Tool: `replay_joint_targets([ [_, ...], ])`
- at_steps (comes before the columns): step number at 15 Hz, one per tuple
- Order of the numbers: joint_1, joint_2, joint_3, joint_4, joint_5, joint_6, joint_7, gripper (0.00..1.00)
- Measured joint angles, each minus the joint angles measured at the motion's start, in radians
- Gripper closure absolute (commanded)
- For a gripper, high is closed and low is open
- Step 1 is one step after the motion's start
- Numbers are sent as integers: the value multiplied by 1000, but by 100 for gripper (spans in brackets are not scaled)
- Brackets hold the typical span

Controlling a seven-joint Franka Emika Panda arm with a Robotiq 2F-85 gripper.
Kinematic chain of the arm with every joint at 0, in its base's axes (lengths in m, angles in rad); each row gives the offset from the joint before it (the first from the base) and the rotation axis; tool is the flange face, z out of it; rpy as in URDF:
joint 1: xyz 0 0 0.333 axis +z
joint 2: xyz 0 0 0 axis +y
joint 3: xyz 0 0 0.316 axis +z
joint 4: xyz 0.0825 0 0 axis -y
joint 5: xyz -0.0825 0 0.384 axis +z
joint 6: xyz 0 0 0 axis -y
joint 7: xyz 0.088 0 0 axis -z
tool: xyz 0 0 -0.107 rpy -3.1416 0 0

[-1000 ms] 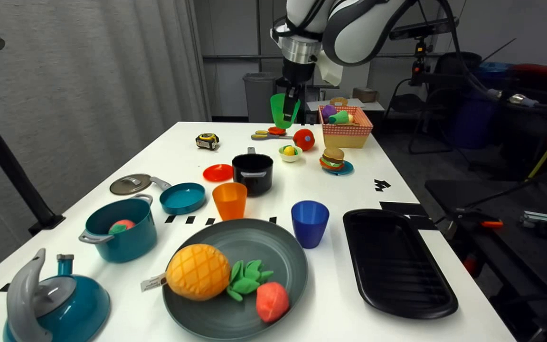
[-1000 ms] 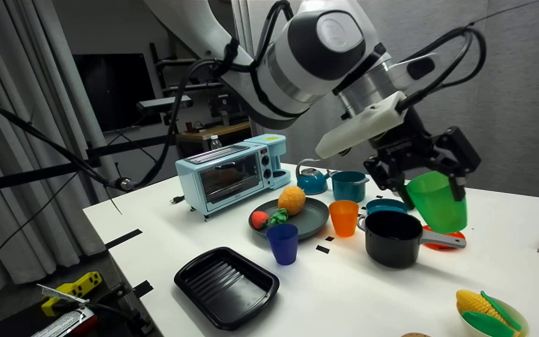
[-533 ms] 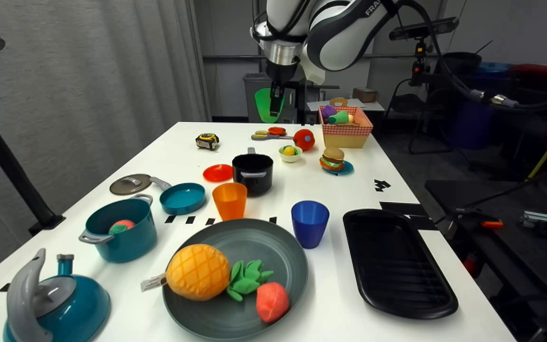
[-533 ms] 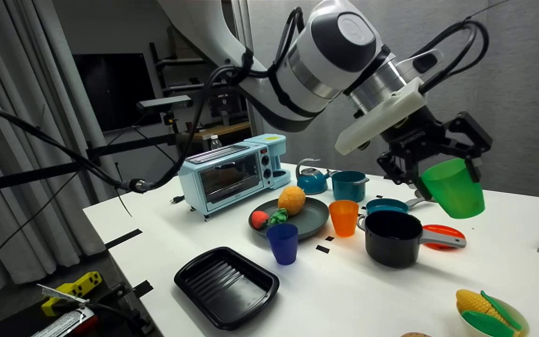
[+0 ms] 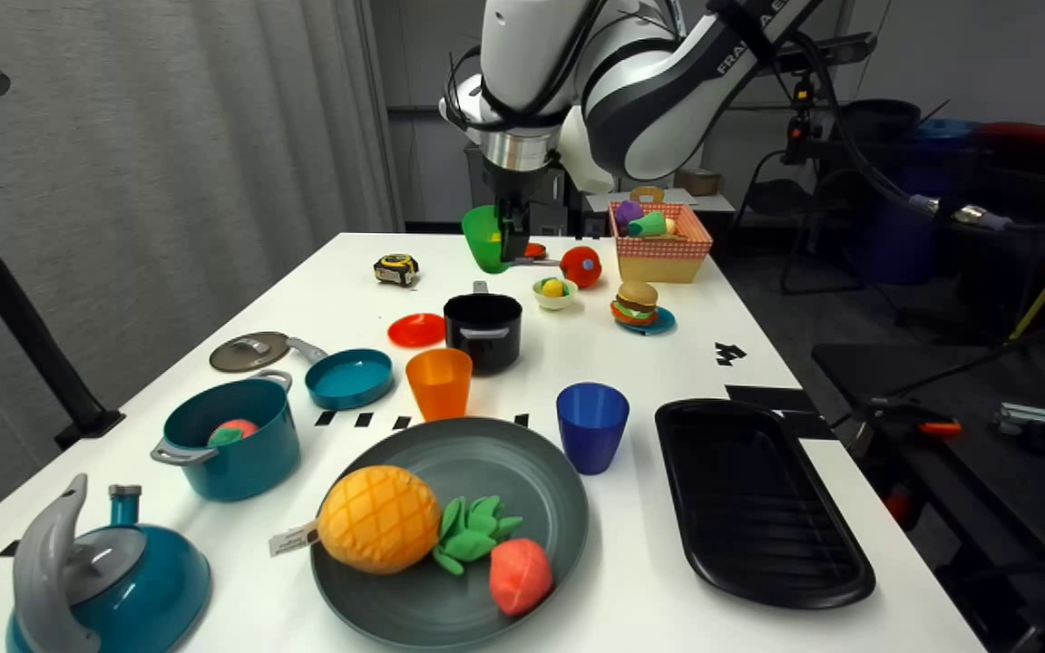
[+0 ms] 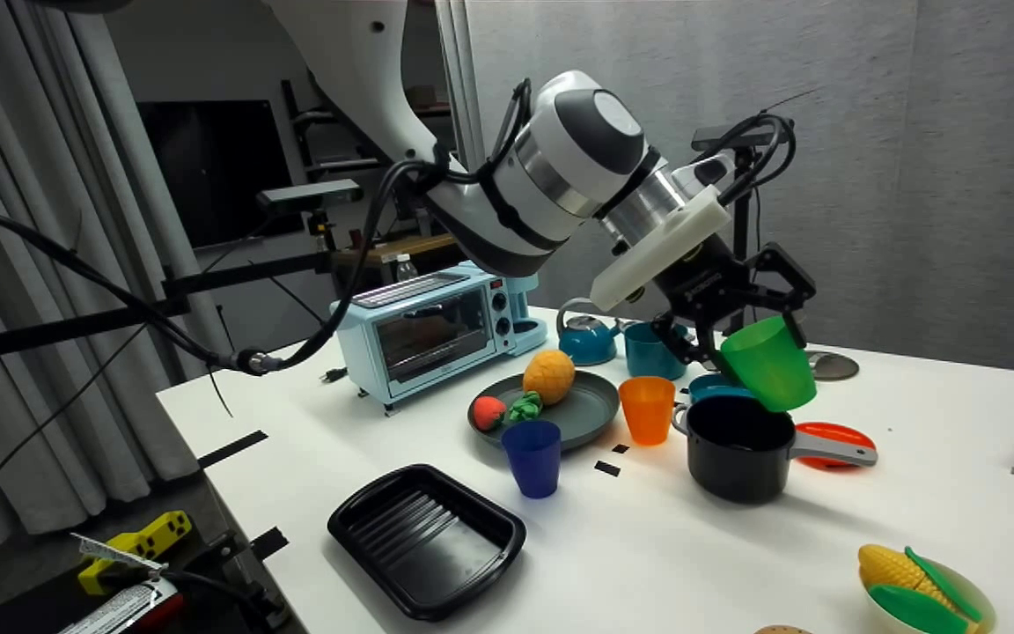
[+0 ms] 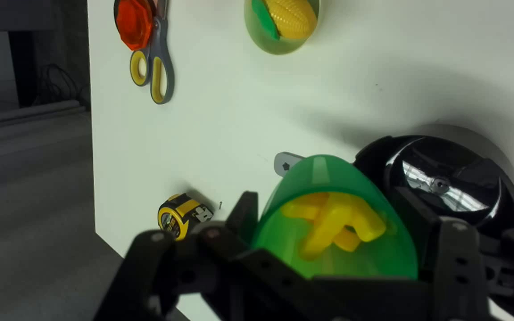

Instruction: Pick the green cup and pour the potato fries into the black pot

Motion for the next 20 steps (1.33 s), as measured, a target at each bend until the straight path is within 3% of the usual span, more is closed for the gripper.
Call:
replay_joint_targets([
  [11, 0, 0, 28, -7, -309, -129, -9, 48],
  [20, -10, 61, 110, 30, -492, -243, -13, 48],
])
